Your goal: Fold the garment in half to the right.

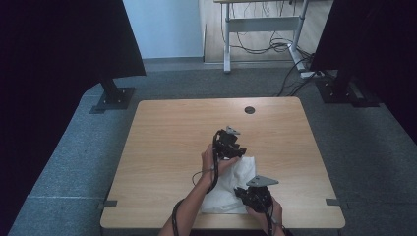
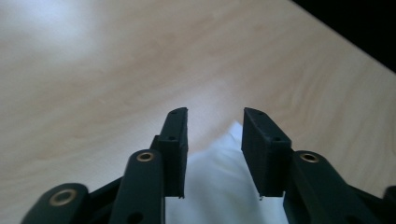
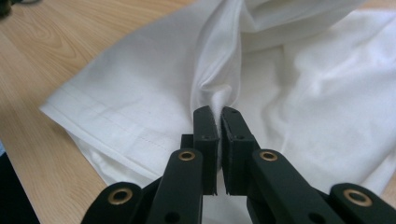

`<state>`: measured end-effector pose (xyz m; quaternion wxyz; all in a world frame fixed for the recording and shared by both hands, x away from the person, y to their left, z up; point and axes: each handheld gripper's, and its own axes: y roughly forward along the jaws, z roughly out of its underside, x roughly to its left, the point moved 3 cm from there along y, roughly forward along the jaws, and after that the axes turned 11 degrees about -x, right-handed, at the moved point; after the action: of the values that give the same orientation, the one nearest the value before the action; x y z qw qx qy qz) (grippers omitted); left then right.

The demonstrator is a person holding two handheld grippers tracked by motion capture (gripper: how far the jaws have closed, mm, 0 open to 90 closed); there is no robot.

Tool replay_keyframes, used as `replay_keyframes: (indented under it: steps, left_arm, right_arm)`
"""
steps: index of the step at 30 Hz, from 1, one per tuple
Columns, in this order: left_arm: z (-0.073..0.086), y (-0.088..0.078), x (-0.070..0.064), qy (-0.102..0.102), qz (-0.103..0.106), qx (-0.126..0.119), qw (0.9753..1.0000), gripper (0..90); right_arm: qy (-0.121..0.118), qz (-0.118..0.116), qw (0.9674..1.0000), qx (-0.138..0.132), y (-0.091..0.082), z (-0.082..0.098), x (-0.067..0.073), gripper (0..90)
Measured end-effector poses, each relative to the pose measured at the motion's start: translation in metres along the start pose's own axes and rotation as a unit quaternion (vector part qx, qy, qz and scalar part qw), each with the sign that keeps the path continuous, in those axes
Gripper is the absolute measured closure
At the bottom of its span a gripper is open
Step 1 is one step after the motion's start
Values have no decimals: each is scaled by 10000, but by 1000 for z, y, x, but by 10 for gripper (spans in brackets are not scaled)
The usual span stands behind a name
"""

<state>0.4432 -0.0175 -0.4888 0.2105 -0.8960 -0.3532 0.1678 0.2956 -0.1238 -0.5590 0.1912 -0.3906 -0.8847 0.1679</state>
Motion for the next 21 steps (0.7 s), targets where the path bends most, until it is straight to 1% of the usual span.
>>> replay_keyframes:
  steps: [1,2,3,4,5,7,9,10,12,13,14,15,16,17,18,21]
  left_arm:
    - [-2,-3,2,-48,6,-126,9999,603]
    - [-4,-6,5,-59,-47,-253,9997,588]
    - [-6,-9,7,-69,-100,-349,9993,571]
    - [-7,-13,9,-89,-101,-425,9990,555]
    - [-8,-16,11,-83,-110,-456,9989,538]
    - [-6,-24,14,16,-225,-483,9986,501]
    - [1,-34,17,96,-264,-464,9985,490]
    - [7,-40,18,147,-308,-442,9984,488]
    - [21,-51,19,341,-370,-302,9983,482]
    - [30,-56,18,383,-390,-262,9982,480]
    - [40,-61,16,424,-373,-193,9982,479]
    - [49,-65,16,522,-384,-82,9979,477]
    - [59,-68,14,543,-376,-24,9978,476]
    - [69,-70,12,583,-328,84,9977,473]
    - [78,-70,11,645,-344,206,9971,466]
    - [100,-64,8,775,-441,427,9951,476]
  right_arm:
    - [33,7,10000,23,0,2,-1,855]
    - [42,12,10000,34,1,3,-1,855]
    - [64,12,10000,40,1,5,-2,855]
    - [91,22,9999,56,1,5,-2,855]
    - [96,22,9999,55,1,6,-3,854]
    - [104,30,9999,45,1,6,-3,853]
    - [96,33,9999,22,0,5,-3,852]
    - [93,38,9999,16,0,5,-4,852]
    - [104,42,9999,1,-1,5,-4,852]
    - [109,46,9999,-1,-1,5,-5,852]
    - [113,45,9999,-12,-2,5,-5,852]
    - [117,39,9999,-18,-2,5,-5,853]
    - [122,33,9999,-26,-2,5,-5,853]
    - [120,26,9999,-29,-2,5,-5,852]
    - [124,20,9999,-32,-2,4,-4,852]
    - [115,8,9999,-71,-3,4,-4,851]
